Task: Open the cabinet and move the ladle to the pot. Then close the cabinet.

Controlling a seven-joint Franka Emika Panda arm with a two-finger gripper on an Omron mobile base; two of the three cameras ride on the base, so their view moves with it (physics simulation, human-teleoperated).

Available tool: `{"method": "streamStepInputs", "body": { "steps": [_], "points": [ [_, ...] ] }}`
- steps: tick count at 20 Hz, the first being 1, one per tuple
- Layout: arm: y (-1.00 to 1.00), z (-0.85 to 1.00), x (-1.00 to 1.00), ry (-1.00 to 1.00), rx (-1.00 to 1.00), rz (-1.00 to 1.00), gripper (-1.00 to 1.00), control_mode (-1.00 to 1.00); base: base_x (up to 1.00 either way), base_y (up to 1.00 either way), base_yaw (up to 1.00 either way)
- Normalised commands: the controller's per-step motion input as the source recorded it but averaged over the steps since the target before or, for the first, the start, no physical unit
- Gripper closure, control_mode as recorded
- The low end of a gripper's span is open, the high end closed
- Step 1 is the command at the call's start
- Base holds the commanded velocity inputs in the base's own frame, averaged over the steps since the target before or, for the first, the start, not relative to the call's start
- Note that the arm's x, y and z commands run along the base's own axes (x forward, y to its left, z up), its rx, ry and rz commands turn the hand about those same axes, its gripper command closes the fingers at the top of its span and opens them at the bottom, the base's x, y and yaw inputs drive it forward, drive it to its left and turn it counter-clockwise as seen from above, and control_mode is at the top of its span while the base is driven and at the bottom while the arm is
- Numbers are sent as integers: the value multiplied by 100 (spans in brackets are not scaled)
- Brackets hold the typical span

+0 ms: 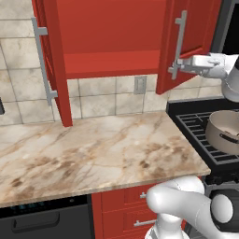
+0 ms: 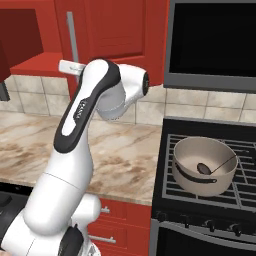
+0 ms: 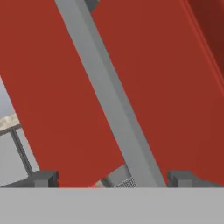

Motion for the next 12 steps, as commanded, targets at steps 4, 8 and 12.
{"method": "streamStepInputs", "body": {
  "steps": [4, 8, 12],
  "points": [
    [43, 21, 30, -2, 0, -6, -100, -100, 0, 0, 0],
    [36, 19, 35, -7, 0, -12, -100, -100, 0, 0, 0],
    [26, 18, 44, -7, 0, -21, -100, -100, 0, 0, 0]
  ]
}}
